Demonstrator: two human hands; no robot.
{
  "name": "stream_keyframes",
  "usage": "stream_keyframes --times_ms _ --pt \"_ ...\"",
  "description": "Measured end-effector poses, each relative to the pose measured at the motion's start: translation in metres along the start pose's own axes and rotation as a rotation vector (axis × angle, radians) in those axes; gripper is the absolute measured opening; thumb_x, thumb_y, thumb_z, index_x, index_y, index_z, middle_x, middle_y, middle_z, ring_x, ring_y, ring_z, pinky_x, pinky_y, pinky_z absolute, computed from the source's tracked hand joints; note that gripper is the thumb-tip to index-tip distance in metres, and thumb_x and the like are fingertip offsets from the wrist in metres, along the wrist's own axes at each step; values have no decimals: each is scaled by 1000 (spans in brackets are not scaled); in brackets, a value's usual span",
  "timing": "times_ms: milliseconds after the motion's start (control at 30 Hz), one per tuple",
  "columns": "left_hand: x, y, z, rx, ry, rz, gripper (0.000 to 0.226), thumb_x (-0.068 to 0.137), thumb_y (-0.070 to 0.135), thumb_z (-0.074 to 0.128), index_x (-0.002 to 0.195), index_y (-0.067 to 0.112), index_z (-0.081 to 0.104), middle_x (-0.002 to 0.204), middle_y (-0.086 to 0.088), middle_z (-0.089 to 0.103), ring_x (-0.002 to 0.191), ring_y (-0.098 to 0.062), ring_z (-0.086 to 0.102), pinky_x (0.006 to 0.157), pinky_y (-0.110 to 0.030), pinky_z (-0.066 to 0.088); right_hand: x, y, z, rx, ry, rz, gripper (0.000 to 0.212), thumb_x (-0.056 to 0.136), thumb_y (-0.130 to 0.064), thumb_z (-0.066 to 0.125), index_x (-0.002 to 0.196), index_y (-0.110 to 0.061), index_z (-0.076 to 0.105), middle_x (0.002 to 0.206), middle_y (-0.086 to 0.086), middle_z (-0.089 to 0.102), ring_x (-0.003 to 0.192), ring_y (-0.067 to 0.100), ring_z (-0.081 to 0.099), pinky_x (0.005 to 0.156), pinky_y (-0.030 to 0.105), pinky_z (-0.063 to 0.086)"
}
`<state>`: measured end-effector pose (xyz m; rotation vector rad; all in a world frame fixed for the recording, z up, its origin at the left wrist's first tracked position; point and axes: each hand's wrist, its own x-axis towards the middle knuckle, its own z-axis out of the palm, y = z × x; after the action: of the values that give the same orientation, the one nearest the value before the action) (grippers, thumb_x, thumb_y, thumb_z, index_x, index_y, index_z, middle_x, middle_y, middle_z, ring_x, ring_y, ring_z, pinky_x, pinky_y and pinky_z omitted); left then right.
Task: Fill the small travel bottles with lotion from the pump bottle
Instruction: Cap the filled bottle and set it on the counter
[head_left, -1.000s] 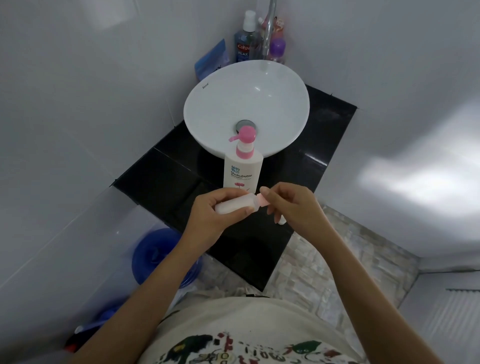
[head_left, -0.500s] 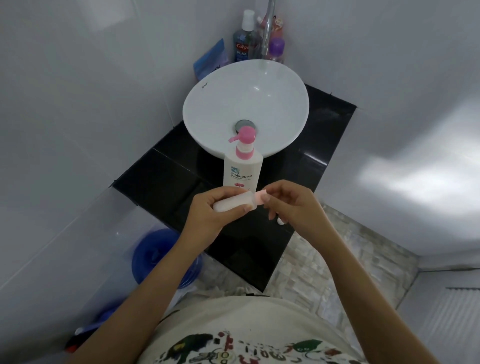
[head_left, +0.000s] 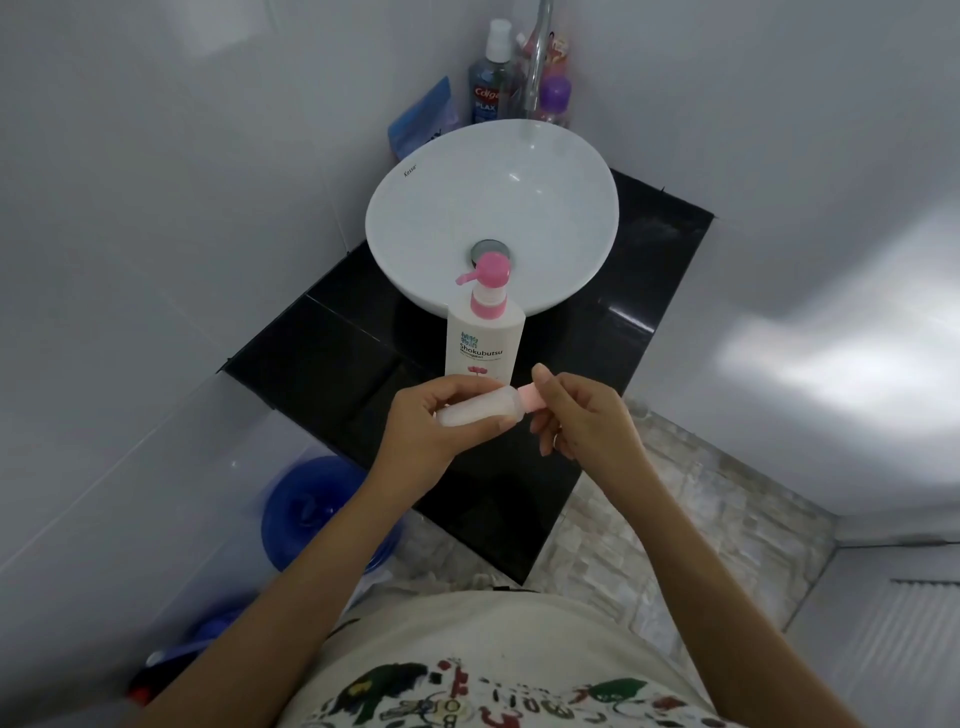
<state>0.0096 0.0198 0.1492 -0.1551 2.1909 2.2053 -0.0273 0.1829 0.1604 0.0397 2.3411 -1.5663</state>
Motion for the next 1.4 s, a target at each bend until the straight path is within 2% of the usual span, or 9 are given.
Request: stream_keyframes --times_ms 133,300,467,767,933,1033,1167,1333,1400 --pt "0 -3 -3 8 13 -18 30 75 6 74 96 25 68 106 9 68 108 -8 60 75 -7 49 -4 -4 -11 66 -113 -129 19 92 -23 55 107 -17 63 79 -3 66 57 3 57 53 10 44" --pt "-1 -5 -3 -4 -7 -32 29 75 6 73 98 24 68 108 6 68 111 -12 60 77 -10 51 1 1 -8 -51 -50 -73 13 88 -32 59 89 -21 64 69 -6 65 51 2 56 51 9 41" --pt "-1 -5 -4 1 0 -17 29 76 6 73 99 24 68 107 8 68 109 -9 61 75 -9 50 -4 -3 -12 6 -103 -141 18 88 -26 60 103 -18 65 74 -4 67 56 3 59 56 8 45" --pt "0 -15 0 28 31 -27 29 73 7 77 95 24 69 103 8 68 102 -3 62 73 -8 49 -3 7 2 20 13 -36 10 91 -25 57 92 -19 64 67 -4 64 50 2 54 50 10 42" --pt "5 -23 -1 43 -3 -29 32 73 10 76 102 21 69 109 6 67 108 -6 60 77 -10 50 -4 5 -1 -28 52 -125 6 89 -23 60 92 -24 64 72 -5 66 54 2 57 55 10 46" --pt "9 -32 -9 191 18 3 40 72 18 77 111 19 67 115 6 65 106 -4 60 84 -13 48 -1 6 -6 -127 110 -198 11 87 -23 62 97 -21 65 82 -6 66 68 6 62 65 17 51" --pt "15 -49 -28 382 132 55 38 72 22 79 108 18 69 106 7 66 99 -3 59 82 -5 42 12 18 -11 -425 171 -296 16 89 -24 59 103 -18 63 91 -7 59 79 9 58 75 20 47" --pt "28 -70 -33 785 87 120 45 70 36 79 111 25 68 105 11 64 103 -8 48 93 -29 35 36 36 4 -688 74 -302 27 93 -25 53 116 -14 59 105 0 56 84 9 53 78 22 44" --pt "34 -76 -30 891 63 155 46 70 39 78 113 26 66 108 8 65 105 -12 49 94 -33 32 45 42 11 -746 31 -300 25 93 -25 52 115 -15 59 106 1 57 85 12 57 77 23 46"
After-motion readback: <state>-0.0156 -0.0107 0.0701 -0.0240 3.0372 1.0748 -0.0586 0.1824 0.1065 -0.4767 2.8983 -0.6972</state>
